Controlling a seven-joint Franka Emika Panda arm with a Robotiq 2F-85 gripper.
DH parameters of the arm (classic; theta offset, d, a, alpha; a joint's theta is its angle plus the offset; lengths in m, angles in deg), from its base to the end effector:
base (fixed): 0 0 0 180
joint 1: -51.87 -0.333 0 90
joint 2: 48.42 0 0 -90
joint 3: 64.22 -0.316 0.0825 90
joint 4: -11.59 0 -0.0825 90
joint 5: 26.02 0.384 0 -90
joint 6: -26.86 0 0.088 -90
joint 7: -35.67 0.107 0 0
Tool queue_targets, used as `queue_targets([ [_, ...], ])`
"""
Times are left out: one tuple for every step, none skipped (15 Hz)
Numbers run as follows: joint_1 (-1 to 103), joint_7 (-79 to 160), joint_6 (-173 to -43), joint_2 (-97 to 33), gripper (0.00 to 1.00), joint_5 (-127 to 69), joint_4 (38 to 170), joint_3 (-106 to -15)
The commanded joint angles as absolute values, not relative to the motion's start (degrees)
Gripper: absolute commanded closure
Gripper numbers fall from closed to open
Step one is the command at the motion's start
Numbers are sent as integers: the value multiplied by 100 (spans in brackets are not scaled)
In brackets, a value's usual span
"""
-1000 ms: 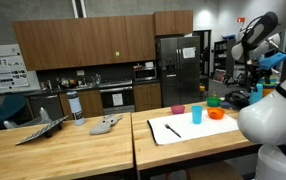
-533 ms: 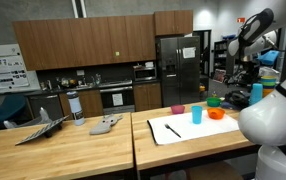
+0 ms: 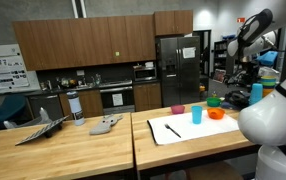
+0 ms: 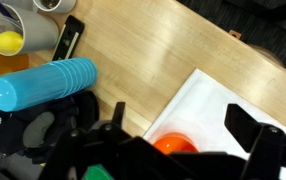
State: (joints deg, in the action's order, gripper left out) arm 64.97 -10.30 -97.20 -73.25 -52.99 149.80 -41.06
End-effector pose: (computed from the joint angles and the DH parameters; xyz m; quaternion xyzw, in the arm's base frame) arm 0.3400 -0.2826 0.4743 0.9669 0.2078 -0.0137 0.1476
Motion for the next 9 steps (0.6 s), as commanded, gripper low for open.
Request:
queue_targets([
  [6488, -1365, -10129, -7348, 0, -5375, 15232, -4248],
  [6440, -1452, -10265, -7257, 0, -5382, 15251, -4302],
  [6396, -1628, -10475, -7210, 0, -5391, 15317, -4311],
  [6424, -1828, -10669, -7167, 0, -5467, 15401, -4280],
  [6407, -2184, -10869, -7123, 0, -5486, 15464, -4210],
  [6393, -2514, -11087, -7069, 0, -5480, 15536, -4159],
  [6414, -2782, -11270, -6988, 0, -5485, 15565, -4143],
  [6397, -3149, -11406, -6903, 0, -5364, 15556, -4069],
  [6398, -3421, -11535, -6845, 0, -5251, 15570, -4011],
])
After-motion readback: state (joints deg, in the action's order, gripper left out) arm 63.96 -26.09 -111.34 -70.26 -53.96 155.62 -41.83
